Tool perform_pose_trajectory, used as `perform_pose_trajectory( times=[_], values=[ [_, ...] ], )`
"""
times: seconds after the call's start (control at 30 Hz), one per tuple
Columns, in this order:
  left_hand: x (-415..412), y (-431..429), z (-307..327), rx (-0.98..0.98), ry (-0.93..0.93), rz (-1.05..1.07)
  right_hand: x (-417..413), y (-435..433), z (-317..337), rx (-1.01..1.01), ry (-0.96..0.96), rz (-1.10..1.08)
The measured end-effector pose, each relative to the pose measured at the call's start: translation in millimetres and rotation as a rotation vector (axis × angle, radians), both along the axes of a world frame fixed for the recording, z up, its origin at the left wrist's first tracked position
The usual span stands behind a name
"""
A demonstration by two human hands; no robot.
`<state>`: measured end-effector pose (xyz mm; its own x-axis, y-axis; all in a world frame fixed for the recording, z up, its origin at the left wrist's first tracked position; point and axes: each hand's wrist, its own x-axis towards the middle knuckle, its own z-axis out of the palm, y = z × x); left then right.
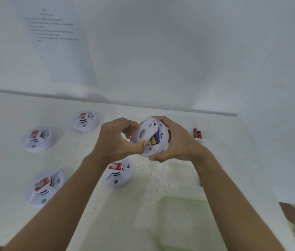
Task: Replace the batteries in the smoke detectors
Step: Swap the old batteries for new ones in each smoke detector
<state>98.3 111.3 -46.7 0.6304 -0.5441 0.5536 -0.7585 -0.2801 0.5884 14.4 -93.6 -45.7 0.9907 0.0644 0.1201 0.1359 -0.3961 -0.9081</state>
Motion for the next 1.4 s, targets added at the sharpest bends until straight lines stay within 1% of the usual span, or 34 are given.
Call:
perform_pose_trajectory(
  times=[0.27,0.4,0.43,0.5,0.57,0.63,0.77,0.93,0.97,1.0,1.07,1.1,1.17,1.27,1.4],
  values=[
    [17,14,-9,0.053,0.044,0.039,-2,-4,-3,0.039,0.018,-0.056],
    [32,25,-25,0.04,0.167,0.161,-3,-6,-4,0.119,0.03,-0.108],
    [38,29,-30,0.084,0.209,0.199,-3,-6,-5,0.129,0.03,-0.122],
    [48,36,-42,0.237,0.256,0.261,-3,-6,-6,0.134,0.026,-0.147],
    [57,40,-52,0.382,0.252,0.288,-3,-6,-8,0.136,0.03,-0.161],
    [63,42,-61,0.472,0.24,0.287,-2,-4,-10,0.142,0.037,-0.163],
    [73,45,-73,0.576,0.279,0.275,0,-1,-14,0.146,0.044,-0.16],
    [71,47,-76,0.615,0.293,0.271,2,7,-11,0.189,0.034,-0.189],
    [68,48,-73,0.586,0.274,0.273,2,10,-11,0.21,0.034,-0.192],
    [64,47,-69,0.514,0.248,0.27,3,13,-11,0.225,0.031,-0.192],
    [49,44,-54,0.282,0.271,0.247,4,19,-12,0.246,0.025,-0.19],
    [39,41,-44,0.174,0.337,0.231,4,22,-13,0.264,0.027,-0.188],
    [21,33,-26,0.044,0.516,0.164,4,30,-14,0.298,0.03,-0.184],
    [-3,25,-13,-0.028,0.722,0.075,4,44,-16,0.308,0.019,-0.178],
    [-20,23,-11,-0.155,0.864,0.07,2,61,-20,0.43,0.044,-0.143]
  ],
)
